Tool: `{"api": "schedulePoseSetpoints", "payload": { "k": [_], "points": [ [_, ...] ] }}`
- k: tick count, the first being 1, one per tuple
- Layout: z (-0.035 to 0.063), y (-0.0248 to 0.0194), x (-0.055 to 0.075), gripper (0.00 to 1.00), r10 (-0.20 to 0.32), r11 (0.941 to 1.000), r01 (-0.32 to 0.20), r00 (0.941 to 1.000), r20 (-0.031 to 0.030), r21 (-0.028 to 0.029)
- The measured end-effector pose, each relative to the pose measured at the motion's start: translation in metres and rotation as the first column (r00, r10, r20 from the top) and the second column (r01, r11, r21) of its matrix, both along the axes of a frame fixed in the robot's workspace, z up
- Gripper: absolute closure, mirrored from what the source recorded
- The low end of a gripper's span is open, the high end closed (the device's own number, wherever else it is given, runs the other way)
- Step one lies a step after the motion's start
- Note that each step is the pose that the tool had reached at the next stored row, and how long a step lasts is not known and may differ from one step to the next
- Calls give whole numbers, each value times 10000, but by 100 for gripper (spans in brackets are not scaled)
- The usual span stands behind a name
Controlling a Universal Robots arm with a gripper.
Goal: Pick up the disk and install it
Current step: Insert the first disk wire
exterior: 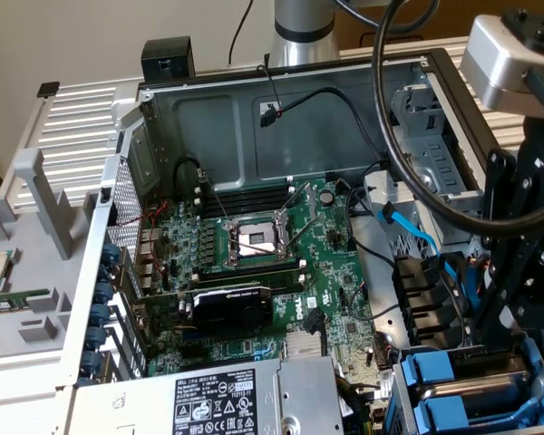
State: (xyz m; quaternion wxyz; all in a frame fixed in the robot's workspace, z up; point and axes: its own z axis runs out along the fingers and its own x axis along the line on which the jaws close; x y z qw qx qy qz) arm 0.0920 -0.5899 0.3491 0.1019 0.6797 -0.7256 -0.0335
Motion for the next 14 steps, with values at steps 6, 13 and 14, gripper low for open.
{"api": "schedulePoseSetpoints", "payload": {
  "k": [6, 13, 14],
  "points": [
    [-1, 1, 0, 84, 0, 10000, 0, 10000, 0, -2],
    [-1, 0, 0, 84, 0, 10000, 0, 10000, 0, -8],
    [-2, 3, 0, 84, 0, 10000, 0, 10000, 0, -24]
  ]
}}
